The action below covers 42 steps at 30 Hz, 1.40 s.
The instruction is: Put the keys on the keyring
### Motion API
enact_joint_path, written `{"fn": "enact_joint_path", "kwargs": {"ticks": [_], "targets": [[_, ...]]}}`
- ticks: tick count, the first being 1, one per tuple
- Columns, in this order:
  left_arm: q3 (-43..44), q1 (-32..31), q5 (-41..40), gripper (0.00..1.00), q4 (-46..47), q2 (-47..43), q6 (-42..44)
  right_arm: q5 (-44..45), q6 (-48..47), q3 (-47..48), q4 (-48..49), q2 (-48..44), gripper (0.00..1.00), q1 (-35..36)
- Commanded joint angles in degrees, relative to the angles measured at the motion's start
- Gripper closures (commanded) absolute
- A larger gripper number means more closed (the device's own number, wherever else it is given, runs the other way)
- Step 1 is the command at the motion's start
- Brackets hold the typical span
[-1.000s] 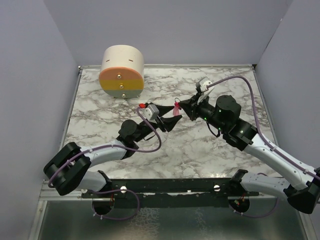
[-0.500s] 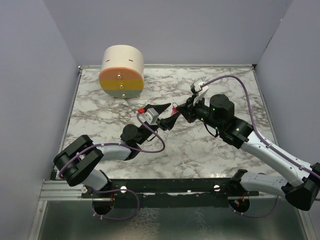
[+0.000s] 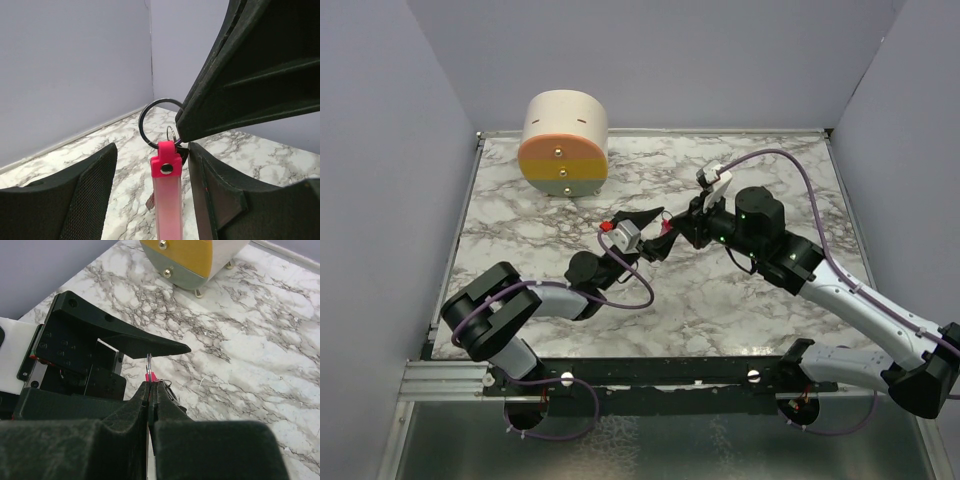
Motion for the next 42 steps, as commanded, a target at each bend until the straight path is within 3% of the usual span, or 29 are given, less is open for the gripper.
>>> {"fn": "enact_joint_path", "kwargs": {"ticks": [1, 28, 42], "targets": [[-0.8, -0.4, -2.6, 0.4, 4.9, 0.4, 2.1, -1.1, 0.6, 2.3, -1.8, -0.6, 0.99, -0.2], [-3.2, -0.3, -10.1, 0.4, 9.4, 0.4, 3.0, -2.1, 0.1, 3.1, -9.1, 0.1, 0.99, -0.2], [-5.1, -0.3, -8.7, 0.4, 10.6, 0.4, 1.3, -1.2, -0.3, 7.4, -14.3, 2.9, 0.99, -0.2]]}}
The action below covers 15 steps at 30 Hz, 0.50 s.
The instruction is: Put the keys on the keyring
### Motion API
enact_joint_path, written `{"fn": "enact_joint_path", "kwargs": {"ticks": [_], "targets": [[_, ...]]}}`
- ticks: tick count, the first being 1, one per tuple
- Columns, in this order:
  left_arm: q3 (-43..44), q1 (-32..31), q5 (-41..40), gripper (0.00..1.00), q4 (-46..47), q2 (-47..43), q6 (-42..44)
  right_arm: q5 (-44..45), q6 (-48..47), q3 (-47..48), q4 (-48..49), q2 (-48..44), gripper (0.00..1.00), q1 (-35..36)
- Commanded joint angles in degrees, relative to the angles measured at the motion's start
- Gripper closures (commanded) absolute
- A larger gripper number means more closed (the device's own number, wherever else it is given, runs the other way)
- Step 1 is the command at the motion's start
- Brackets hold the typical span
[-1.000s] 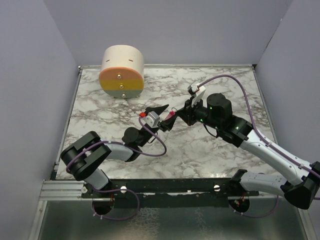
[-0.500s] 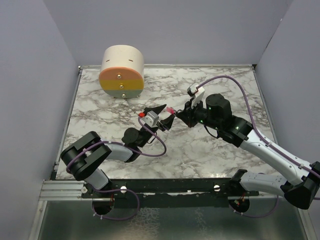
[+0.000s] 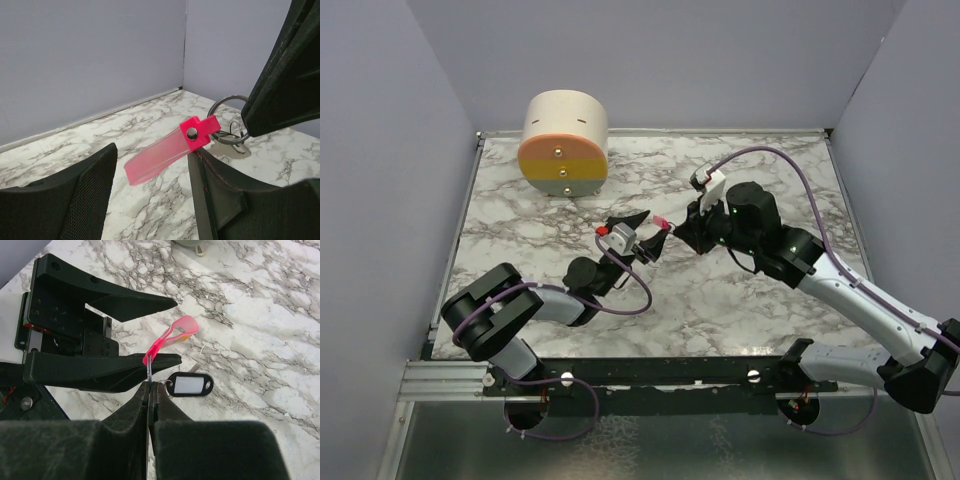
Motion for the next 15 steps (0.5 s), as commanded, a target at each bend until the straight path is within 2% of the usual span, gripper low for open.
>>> {"fn": "enact_joint_path", "kwargs": {"ticks": [1, 15], "targets": [[-1.7, -0.1, 0.0, 0.4, 10.2, 0.4, -1.7, -0.4, -0.6, 3.7, -3.0, 1.6, 0.99, -0.3], [-4.7, -0.2, 0.9, 0.39, 12.8, 0.1, -5.4, 1.8, 0.9, 9.5, -6.6, 7.4, 0.99, -0.3]]}}
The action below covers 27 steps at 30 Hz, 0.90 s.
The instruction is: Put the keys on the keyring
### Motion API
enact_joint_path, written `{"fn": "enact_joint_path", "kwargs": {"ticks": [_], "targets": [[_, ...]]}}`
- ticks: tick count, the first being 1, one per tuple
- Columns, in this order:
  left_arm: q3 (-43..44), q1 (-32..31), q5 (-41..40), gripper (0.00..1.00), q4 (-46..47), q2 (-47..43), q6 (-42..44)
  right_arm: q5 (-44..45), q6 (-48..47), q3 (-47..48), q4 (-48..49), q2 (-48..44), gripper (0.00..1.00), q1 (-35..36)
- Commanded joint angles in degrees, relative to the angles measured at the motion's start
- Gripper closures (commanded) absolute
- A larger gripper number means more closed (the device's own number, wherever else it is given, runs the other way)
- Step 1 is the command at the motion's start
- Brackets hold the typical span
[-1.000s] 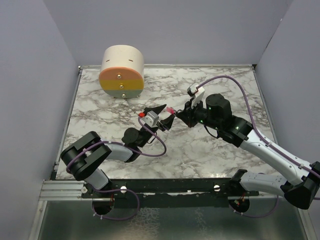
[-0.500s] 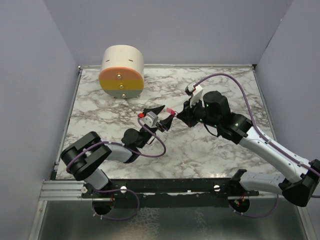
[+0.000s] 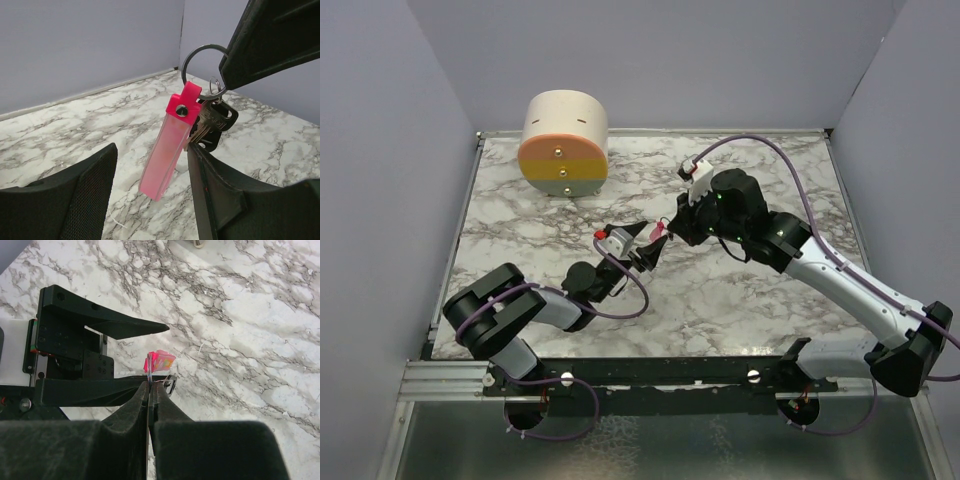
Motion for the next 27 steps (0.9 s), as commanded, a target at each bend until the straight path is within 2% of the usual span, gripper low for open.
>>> {"fn": "enact_joint_path", "kwargs": {"ticks": [1, 7, 11, 16, 22, 27], "targets": [[-1.0, -0.2, 1.1, 0.39, 12.8, -0.9, -2.5, 1.4, 1.0, 1.6, -1.2, 0.6, 0.99, -0.3], [-1.7, -0.2, 3.5, 0.4, 12.8, -2.3, -4.8, 2.0, 2.5, 0.8, 1.2, 0.4, 0.99, -0.2], [-2.3, -0.2, 5.0, 0.47, 12.8, -3.2, -6.4, 2.8, 3.7, 0.4, 3.3, 0.4, 0.99, -0.3], [-3.3, -0.5, 5.5, 0.5, 12.8, -5.6, -7.7, 4.0, 5.0, 1.8, 4.3, 1.9, 0.99, -0.3], [-3.7, -1.9, 4.7, 0.52, 12.8, -8.0, -6.3, 4.6, 7.2, 4.8, 3.8, 4.4, 0.99, -0.3], [-1.9, -3.9, 2.3, 0.52, 12.8, -6.4, -2.4, 4.5, 8.9, 5.9, 4.7, 5.5, 0.99, -0.3]]}}
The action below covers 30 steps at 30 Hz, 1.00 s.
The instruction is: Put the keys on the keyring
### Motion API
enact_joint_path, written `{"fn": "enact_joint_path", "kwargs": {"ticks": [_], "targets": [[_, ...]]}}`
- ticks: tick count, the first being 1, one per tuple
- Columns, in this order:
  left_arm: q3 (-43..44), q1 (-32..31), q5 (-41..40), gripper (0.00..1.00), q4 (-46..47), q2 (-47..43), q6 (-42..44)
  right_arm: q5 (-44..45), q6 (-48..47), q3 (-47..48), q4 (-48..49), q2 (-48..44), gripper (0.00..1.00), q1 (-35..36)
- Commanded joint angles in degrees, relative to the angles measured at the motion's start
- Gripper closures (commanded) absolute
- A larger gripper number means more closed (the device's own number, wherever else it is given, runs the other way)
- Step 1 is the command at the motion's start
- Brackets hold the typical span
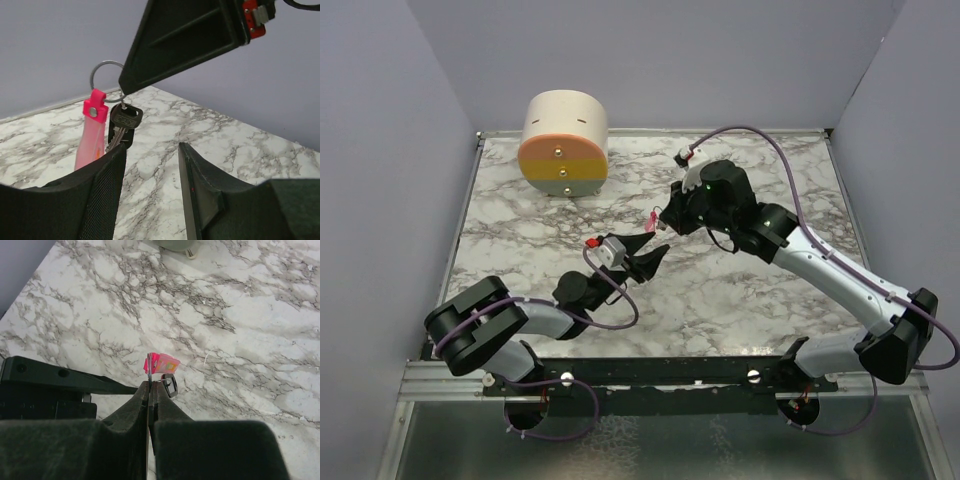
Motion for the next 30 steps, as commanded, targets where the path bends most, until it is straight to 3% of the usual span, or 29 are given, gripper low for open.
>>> {"fn": "enact_joint_path", "kwargs": {"ticks": [1, 6, 15, 26, 30], "targets": [[1.9, -1.8, -3.0, 0.51, 12.8, 1.2, 3.6, 1.3, 2.5, 2.7, 2.7, 0.6, 0.99, -0.3], [4.6, -3.9, -10.2, 0.43, 12.8, 4.3, 10.4, 1.0, 3.6, 2.9, 3.9, 1.0, 0.99, -0.3], [9.9, -5.7, -20.1, 0.43, 12.9, 8.3, 17.3, 1.2, 5.0, 3.3, 4.7, 2.0, 0.99, -0.3], [13.7, -5.8, -24.0, 0.43, 12.9, 10.6, 21.4, 0.9, 4.5, 3.2, 4.9, 0.8, 0.99, -0.3], [13.8, -5.8, -25.0, 0.48, 12.8, 10.6, 21.8, 1.0, 4.0, 3.3, 4.3, 0.4, 0.99, -0.3]]}}
